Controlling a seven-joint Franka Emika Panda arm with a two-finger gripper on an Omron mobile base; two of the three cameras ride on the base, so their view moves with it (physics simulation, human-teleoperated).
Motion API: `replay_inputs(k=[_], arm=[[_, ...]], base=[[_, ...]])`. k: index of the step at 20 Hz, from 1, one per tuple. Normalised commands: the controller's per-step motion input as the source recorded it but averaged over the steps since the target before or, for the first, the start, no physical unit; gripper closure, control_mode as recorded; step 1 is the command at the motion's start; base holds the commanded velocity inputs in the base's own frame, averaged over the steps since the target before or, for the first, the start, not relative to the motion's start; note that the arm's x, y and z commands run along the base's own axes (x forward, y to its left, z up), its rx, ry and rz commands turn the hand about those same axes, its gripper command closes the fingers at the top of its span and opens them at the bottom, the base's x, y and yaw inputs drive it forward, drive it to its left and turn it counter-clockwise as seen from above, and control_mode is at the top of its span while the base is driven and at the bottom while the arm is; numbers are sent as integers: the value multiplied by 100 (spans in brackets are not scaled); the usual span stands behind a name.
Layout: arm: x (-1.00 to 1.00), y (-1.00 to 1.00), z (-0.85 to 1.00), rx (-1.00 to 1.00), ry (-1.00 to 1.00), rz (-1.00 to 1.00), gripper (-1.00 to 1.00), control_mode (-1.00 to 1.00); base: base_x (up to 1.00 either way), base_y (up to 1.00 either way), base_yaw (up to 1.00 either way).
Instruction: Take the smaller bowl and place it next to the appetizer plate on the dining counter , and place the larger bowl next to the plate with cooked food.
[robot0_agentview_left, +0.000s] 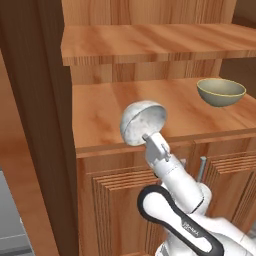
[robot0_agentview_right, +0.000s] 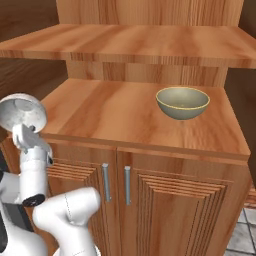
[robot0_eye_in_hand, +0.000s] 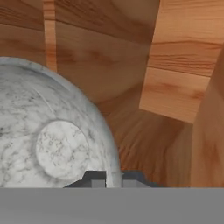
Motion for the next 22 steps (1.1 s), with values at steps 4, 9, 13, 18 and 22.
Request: replay_inputs(k=[4,9,13,18,22], arm=[[-100,-91,99,-21,0,0,100,-100],[-88,-67,88,-36,1,0,100,-100],[-67,-51,68,-77,0,0,100,-100],[-14,-70,24,-95,12,-11,100,-100],[-10,-100,21,-71,29,-14,100,-100]], base=[[0,0,0],[0,0,0],[0,0,0],[0,0,0],[0,0,0]])
